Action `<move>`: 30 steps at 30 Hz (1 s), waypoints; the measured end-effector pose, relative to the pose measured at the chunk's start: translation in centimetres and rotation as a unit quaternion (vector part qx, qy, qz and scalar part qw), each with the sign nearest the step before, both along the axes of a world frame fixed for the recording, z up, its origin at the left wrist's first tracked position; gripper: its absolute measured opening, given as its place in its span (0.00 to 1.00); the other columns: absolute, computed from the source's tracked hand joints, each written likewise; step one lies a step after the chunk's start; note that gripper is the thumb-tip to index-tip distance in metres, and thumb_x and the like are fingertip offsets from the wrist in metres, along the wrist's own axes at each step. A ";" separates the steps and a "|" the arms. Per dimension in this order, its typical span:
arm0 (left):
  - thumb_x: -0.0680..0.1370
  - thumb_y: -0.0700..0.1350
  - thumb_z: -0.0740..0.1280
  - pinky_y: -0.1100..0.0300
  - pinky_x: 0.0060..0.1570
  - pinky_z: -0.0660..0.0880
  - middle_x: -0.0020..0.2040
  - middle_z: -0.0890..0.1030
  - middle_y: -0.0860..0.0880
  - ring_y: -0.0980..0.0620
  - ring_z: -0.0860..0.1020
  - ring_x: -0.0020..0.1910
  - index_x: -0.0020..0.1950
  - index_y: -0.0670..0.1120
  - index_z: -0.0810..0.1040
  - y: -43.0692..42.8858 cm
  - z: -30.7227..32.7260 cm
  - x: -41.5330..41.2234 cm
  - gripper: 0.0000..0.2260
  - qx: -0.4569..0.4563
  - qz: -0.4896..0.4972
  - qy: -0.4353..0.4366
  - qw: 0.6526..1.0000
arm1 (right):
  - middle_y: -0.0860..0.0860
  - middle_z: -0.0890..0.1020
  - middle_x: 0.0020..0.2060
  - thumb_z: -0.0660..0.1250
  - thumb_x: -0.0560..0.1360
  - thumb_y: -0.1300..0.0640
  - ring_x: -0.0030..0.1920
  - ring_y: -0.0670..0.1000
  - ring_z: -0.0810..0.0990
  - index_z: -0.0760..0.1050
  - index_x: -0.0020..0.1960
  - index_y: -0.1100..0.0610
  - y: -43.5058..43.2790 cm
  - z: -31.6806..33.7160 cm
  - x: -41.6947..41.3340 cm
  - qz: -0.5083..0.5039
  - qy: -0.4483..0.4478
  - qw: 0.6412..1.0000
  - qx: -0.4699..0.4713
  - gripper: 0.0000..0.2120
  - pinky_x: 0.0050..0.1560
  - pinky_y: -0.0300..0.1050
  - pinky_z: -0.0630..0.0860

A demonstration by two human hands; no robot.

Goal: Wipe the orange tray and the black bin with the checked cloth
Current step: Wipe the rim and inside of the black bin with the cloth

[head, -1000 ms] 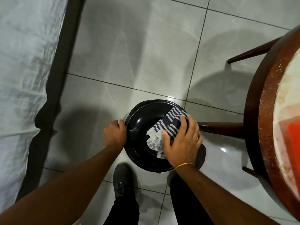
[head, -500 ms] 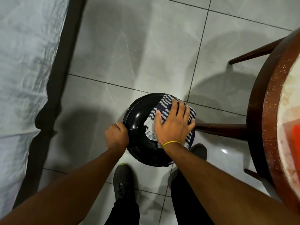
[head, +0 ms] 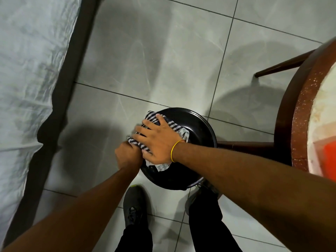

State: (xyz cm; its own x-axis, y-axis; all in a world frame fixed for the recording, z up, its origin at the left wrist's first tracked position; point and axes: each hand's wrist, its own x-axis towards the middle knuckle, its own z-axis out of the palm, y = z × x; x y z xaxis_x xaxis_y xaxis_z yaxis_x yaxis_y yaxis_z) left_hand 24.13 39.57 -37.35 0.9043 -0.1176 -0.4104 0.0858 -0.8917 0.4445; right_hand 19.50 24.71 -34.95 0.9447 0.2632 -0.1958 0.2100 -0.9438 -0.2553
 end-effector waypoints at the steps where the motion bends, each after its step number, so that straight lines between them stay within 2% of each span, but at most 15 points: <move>1: 0.73 0.51 0.52 0.48 0.36 0.76 0.34 0.82 0.38 0.36 0.80 0.34 0.33 0.46 0.71 -0.1 0.0 0.0 0.15 0.006 -0.001 -0.009 1.000 | 0.54 0.76 0.76 0.61 0.78 0.38 0.77 0.61 0.72 0.74 0.78 0.50 -0.2 0.0 0.0 0.006 -0.003 1.000 -0.002 0.31 0.76 0.74 0.62; 3: 0.74 0.50 0.53 0.49 0.37 0.75 0.34 0.81 0.37 0.36 0.80 0.34 0.30 0.46 0.70 -0.1 -0.1 -0.1 0.15 0.012 0.021 -0.009 1.000 | 0.54 0.75 0.77 0.59 0.80 0.36 0.78 0.61 0.71 0.73 0.79 0.50 -0.7 -0.1 -0.3 0.008 -0.010 1.000 -0.010 0.31 0.77 0.73 0.61; 5: 0.75 0.50 0.54 0.51 0.35 0.73 0.30 0.78 0.39 0.37 0.78 0.32 0.30 0.45 0.71 -0.1 -0.2 0.0 0.16 0.007 0.062 -0.001 0.998 | 0.55 0.74 0.79 0.58 0.81 0.35 0.79 0.62 0.70 0.72 0.79 0.50 -0.8 -0.1 -0.6 -0.040 -0.018 0.999 -0.015 0.32 0.78 0.72 0.60; 7: 0.75 0.49 0.55 0.52 0.30 0.69 0.27 0.73 0.41 0.41 0.73 0.28 0.28 0.42 0.69 0.0 -0.4 0.0 0.18 0.011 0.092 -0.001 0.996 | 0.55 0.73 0.80 0.59 0.81 0.33 0.80 0.62 0.70 0.72 0.80 0.50 -0.7 -0.1 -1.0 -0.168 -0.024 0.985 -0.011 0.34 0.79 0.73 0.59; 8: 0.75 0.49 0.56 0.53 0.28 0.66 0.25 0.70 0.43 0.43 0.70 0.26 0.27 0.41 0.67 0.1 -0.5 0.0 0.18 0.008 0.105 0.003 0.994 | 0.55 0.73 0.79 0.59 0.80 0.33 0.80 0.63 0.70 0.72 0.80 0.50 -0.7 -0.2 -1.3 -0.253 -0.027 0.967 -0.012 0.34 0.79 0.73 0.59; 10: 0.75 0.48 0.57 0.54 0.26 0.63 0.23 0.65 0.47 0.46 0.65 0.24 0.26 0.42 0.65 0.1 -0.4 -0.2 0.18 0.000 0.130 0.012 0.991 | 0.56 0.73 0.79 0.58 0.80 0.32 0.79 0.62 0.70 0.70 0.79 0.50 -0.9 -0.2 -2.2 -0.418 -0.020 0.908 -0.024 0.34 0.78 0.73 0.62; 14: 0.75 0.46 0.57 0.57 0.27 0.62 0.24 0.64 0.48 0.47 0.63 0.24 0.26 0.41 0.66 0.0 -0.6 -0.5 0.18 -0.010 0.160 0.026 0.987 | 0.57 0.72 0.78 0.56 0.80 0.29 0.78 0.62 0.70 0.67 0.80 0.50 0.0 -0.1 -4.1 -0.675 0.006 0.736 -0.051 0.36 0.73 0.73 0.67; 17: 0.75 0.47 0.57 0.59 0.26 0.61 0.23 0.63 0.49 0.49 0.62 0.23 0.25 0.42 0.65 0.1 -0.7 -0.8 0.19 -0.011 0.165 0.021 0.986 | 0.57 0.68 0.79 0.54 0.80 0.28 0.79 0.64 0.68 0.62 0.82 0.51 1.8 0.5 -4.8 -0.800 0.041 0.598 -0.008 0.38 0.70 0.77 0.69; 20: 0.76 0.47 0.56 0.56 0.29 0.63 0.23 0.63 0.48 0.47 0.63 0.24 0.25 0.44 0.63 0.0 -0.9 -0.9 0.19 -0.002 0.175 0.019 0.984 | 0.58 0.64 0.81 0.55 0.81 0.28 0.80 0.64 0.64 0.57 0.84 0.50 3.6 1.2 -4.3 -0.882 0.072 0.463 0.052 0.39 0.71 0.77 0.68; 24: 0.77 0.47 0.56 0.53 0.31 0.65 0.24 0.64 0.47 0.45 0.66 0.27 0.25 0.44 0.64 0.0 -1.0 -0.8 0.19 0.009 0.165 0.024 0.986 | 0.63 0.54 0.85 0.59 0.81 0.30 0.83 0.70 0.57 0.48 0.88 0.54 4.1 2.5 -2.9 -0.948 0.123 0.235 0.178 0.45 0.79 0.74 0.59; 25: 0.77 0.47 0.56 0.53 0.31 0.65 0.24 0.64 0.47 0.45 0.66 0.27 0.25 0.44 0.64 -0.1 -0.9 -0.7 0.20 0.004 0.154 0.025 0.988 | 0.63 0.51 0.86 0.59 0.82 0.30 0.84 0.71 0.55 0.45 0.89 0.55 3.9 2.8 -3.1 -0.947 0.147 0.191 0.211 0.47 0.81 0.73 0.56; 26: 0.78 0.46 0.56 0.54 0.31 0.64 0.24 0.64 0.47 0.46 0.66 0.27 0.25 0.44 0.64 -0.1 -0.8 -0.6 0.20 0.002 0.142 0.025 0.990 | 0.64 0.49 0.86 0.60 0.82 0.30 0.84 0.72 0.54 0.42 0.89 0.56 3.8 3.1 -3.5 -0.942 0.167 0.164 0.240 0.49 0.83 0.72 0.54; 28: 0.78 0.46 0.56 0.54 0.30 0.64 0.25 0.66 0.46 0.46 0.67 0.27 0.26 0.43 0.65 -0.1 -0.5 -0.2 0.20 0.003 0.114 0.026 0.993 | 0.65 0.53 0.85 0.65 0.81 0.33 0.82 0.72 0.61 0.45 0.88 0.58 3.5 4.2 -5.3 -0.921 0.184 0.160 0.302 0.50 0.83 0.70 0.61; 29: 0.79 0.46 0.56 0.54 0.30 0.65 0.26 0.67 0.44 0.45 0.68 0.28 0.27 0.43 0.66 0.0 -0.6 -0.1 0.19 0.004 0.098 0.032 0.995 | 0.64 0.57 0.83 0.69 0.80 0.35 0.79 0.71 0.66 0.49 0.88 0.58 3.3 5.0 -6.8 -0.904 0.191 0.178 0.339 0.50 0.80 0.69 0.67; 30: 0.79 0.46 0.56 0.54 0.31 0.65 0.28 0.69 0.43 0.44 0.70 0.29 0.29 0.42 0.67 0.1 -0.5 0.2 0.19 0.003 0.079 0.038 0.996 | 0.64 0.61 0.82 0.72 0.78 0.38 0.76 0.70 0.71 0.54 0.86 0.59 2.9 6.0 -8.3 -0.883 0.201 0.214 0.367 0.48 0.77 0.67 0.72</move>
